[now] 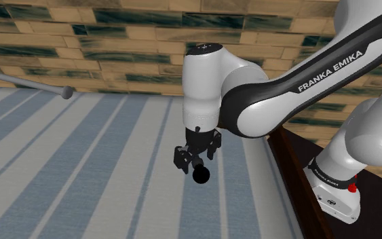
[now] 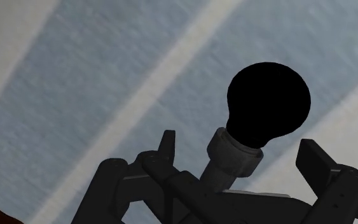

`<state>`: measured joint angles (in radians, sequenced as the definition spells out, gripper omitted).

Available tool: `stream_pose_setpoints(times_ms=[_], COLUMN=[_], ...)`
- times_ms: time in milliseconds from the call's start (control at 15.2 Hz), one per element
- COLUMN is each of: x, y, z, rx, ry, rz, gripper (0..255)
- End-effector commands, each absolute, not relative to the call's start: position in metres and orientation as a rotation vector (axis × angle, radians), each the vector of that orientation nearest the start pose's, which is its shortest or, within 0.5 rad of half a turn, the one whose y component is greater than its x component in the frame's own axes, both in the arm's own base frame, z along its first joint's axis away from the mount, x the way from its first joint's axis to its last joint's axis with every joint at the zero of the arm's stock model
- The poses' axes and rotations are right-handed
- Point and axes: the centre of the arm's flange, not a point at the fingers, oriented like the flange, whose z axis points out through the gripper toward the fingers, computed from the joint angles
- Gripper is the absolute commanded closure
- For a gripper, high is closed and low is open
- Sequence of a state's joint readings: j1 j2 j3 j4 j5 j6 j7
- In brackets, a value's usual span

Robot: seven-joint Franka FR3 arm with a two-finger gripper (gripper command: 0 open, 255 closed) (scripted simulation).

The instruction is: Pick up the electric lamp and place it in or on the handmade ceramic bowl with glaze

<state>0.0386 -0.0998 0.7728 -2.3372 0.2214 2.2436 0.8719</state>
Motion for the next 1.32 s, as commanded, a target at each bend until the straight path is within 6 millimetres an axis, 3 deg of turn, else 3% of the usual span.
stream_pose_setpoints(times_ms=[0,66,132,726,1254], x=[0.335,0.335,0.335,0.335,0.335], y=[0.363,0.363,0.363,0.363,0.363], z=[0.363,0.363,0.363,0.363,0.405], rx=[-3.067,-3.067,-3.067,-3.067,-3.067], ry=[0.313,0.313,0.313,0.313,0.313], rz=[0.135,0.135,0.135,0.135,0.135], gripper=[0,0,255,255,255])
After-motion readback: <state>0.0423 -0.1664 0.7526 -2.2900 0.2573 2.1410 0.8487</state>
